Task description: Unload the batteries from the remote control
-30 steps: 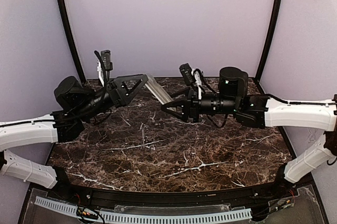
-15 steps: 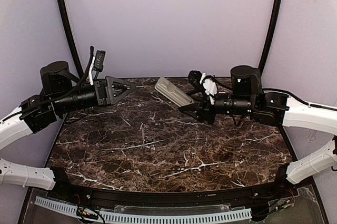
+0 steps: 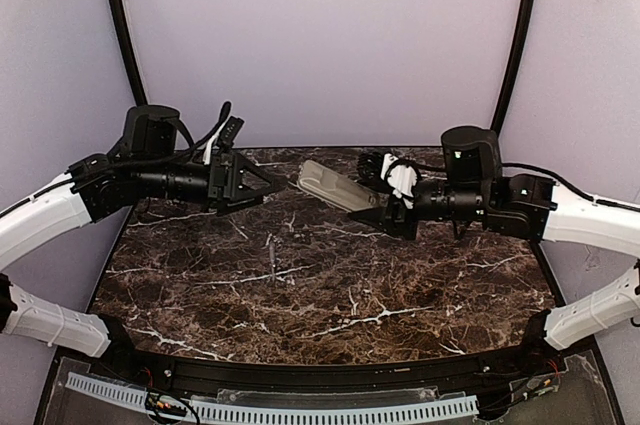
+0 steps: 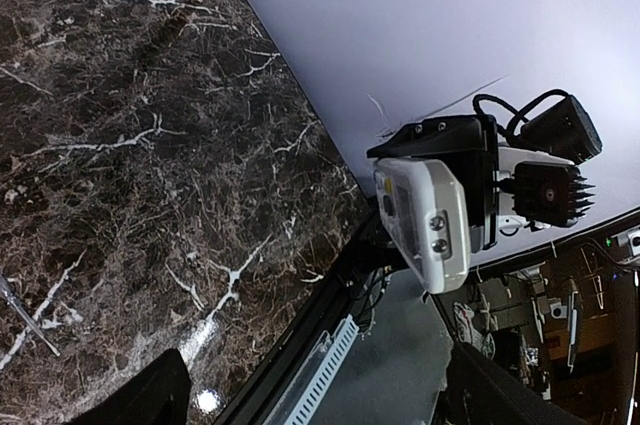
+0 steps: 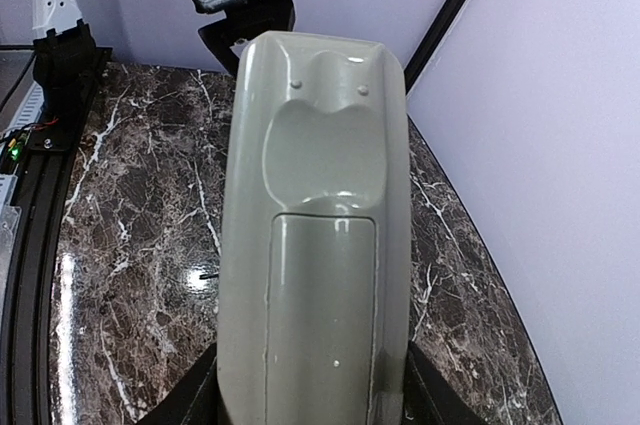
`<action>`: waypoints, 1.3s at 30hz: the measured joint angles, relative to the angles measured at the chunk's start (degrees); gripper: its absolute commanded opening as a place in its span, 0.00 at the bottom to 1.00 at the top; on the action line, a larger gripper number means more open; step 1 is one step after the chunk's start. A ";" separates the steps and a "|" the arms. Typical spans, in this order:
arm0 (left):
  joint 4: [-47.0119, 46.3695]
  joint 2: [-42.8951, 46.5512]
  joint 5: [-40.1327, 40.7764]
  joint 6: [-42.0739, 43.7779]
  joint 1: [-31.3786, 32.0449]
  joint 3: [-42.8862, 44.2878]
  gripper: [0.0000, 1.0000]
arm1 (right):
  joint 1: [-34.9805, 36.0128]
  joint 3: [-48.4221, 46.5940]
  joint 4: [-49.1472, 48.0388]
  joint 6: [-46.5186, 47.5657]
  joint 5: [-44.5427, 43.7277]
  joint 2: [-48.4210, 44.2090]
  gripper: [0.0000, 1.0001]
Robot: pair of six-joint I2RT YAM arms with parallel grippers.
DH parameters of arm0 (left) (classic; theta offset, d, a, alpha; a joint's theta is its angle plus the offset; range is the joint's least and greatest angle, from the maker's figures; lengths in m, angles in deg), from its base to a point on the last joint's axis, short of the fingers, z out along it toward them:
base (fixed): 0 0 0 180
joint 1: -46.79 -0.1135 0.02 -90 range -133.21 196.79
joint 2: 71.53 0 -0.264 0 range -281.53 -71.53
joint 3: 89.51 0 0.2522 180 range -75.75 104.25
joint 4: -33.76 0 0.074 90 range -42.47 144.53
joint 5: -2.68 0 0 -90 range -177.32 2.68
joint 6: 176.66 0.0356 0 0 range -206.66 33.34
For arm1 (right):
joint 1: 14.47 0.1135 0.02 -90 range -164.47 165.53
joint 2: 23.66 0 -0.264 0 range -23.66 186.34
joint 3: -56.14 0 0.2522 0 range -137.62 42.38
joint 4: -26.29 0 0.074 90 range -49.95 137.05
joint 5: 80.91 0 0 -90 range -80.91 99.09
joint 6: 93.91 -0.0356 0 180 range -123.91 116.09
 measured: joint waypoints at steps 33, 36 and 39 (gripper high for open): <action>-14.71 -9.42 -12.13 -6.78 1.95 -4.44 0.70 | 4.09 1.40 -1.51 7.10 -3.76 4.39 0.00; -15.80 -10.03 -12.48 -7.39 2.03 -4.61 0.65 | 4.50 1.40 -1.55 7.67 -4.00 4.70 0.00; -16.70 -10.67 -12.87 -7.85 2.10 -4.63 0.63 | 4.76 1.40 -1.55 7.91 -4.48 4.96 0.00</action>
